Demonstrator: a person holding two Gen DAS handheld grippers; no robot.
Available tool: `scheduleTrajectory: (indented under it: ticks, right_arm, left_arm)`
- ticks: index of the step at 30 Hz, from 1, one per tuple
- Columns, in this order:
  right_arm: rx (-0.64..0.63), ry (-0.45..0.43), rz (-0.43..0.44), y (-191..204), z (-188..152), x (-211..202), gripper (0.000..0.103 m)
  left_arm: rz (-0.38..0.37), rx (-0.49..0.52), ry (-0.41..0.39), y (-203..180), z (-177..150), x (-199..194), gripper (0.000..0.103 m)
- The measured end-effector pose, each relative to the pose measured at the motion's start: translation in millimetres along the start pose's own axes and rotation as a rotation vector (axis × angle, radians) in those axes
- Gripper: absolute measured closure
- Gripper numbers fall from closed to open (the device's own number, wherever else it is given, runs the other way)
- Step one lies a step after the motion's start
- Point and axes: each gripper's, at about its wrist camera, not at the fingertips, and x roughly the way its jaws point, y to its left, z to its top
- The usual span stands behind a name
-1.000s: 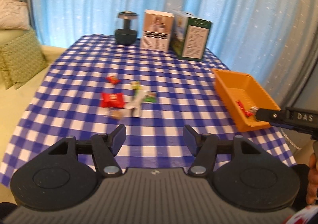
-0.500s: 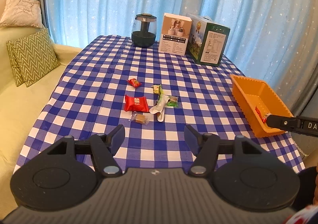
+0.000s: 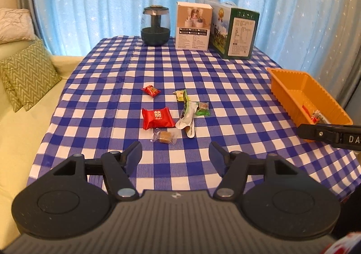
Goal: Organize snacks
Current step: 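Move both tools back toward the remaining snacks on the cloth, then grasp the small brown cake packet with the left tool while the right tool grasps the green-wrapped candy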
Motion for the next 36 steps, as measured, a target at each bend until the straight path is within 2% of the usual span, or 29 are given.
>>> scheduleTrajectory:
  ticks: [8, 16, 24, 27, 29, 36]
  right_arm:
    - [-0.067, 0.043, 0.016, -0.1, 1.6, 60.6, 0.044]
    - [-0.091, 0.074, 0.025, 2.9, 13.5, 118.9, 0.044]
    - [-0.049, 0.108, 0.011, -4.4, 14.8, 149.6, 0.045]
    - [-0.054, 0.116, 0.009, -2.1, 14.2, 156.3, 0.045]
    - [-0.068, 0.114, 0.004, 0.2, 13.3, 159.1, 0.045]
    - [-0.078, 0.112, -0.006, 3.2, 14.8, 168.1, 0.045]
  left_arm:
    - [-0.028, 0.042, 0.03, 14.8, 1.5, 58.1, 0.041]
    - [-0.042, 0.03, 0.056, 26.2, -3.2, 113.0, 0.041]
    - [-0.033, 0.057, 0.094, 24.5, -3.0, 146.5, 0.043]
    - [-0.025, 0.066, 0.09, 24.8, -1.3, 150.1, 0.049]
    - [-0.014, 0.07, 0.09, 25.1, -0.8, 149.6, 0.061]
    - [-0.014, 0.086, 0.106, 23.7, -0.7, 145.0, 0.07]
